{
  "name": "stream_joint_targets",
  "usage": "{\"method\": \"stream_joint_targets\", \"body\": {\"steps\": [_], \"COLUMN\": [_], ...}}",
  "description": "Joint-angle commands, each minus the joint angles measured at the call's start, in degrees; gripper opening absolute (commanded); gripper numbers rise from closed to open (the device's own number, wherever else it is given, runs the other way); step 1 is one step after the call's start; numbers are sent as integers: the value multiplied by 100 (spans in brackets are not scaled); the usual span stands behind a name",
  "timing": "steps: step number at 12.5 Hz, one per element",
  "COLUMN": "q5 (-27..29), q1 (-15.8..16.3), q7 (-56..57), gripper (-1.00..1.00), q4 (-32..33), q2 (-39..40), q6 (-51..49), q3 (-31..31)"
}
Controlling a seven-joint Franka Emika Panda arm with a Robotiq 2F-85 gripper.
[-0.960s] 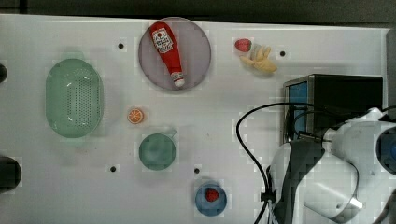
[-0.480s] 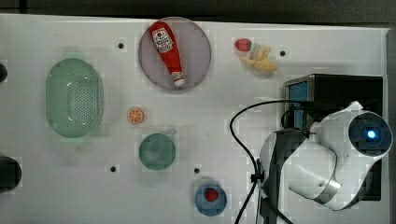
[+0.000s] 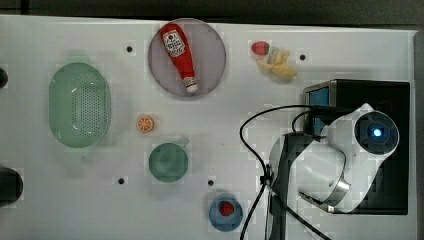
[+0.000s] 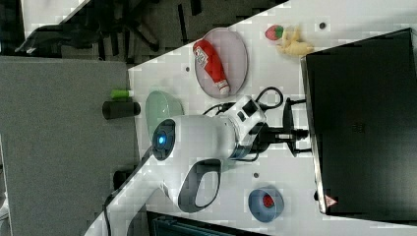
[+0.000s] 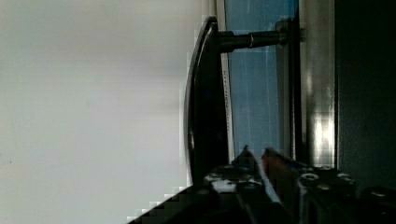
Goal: Flap open oven.
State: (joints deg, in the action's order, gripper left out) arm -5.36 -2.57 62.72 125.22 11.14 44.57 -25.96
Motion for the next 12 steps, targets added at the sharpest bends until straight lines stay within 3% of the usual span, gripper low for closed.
{"method": "stream_joint_targets", "body": {"steps": [1,4,12], "q5": [-87,-513,-2648], "q1": [100,269,708], "q7": [216,-282,-3254], "gripper": [-65,-65,-65], "q4": [9,104,378], "q2": [-45,9,321], "q6": [56,59,58], "q3": [166,415,993]}}
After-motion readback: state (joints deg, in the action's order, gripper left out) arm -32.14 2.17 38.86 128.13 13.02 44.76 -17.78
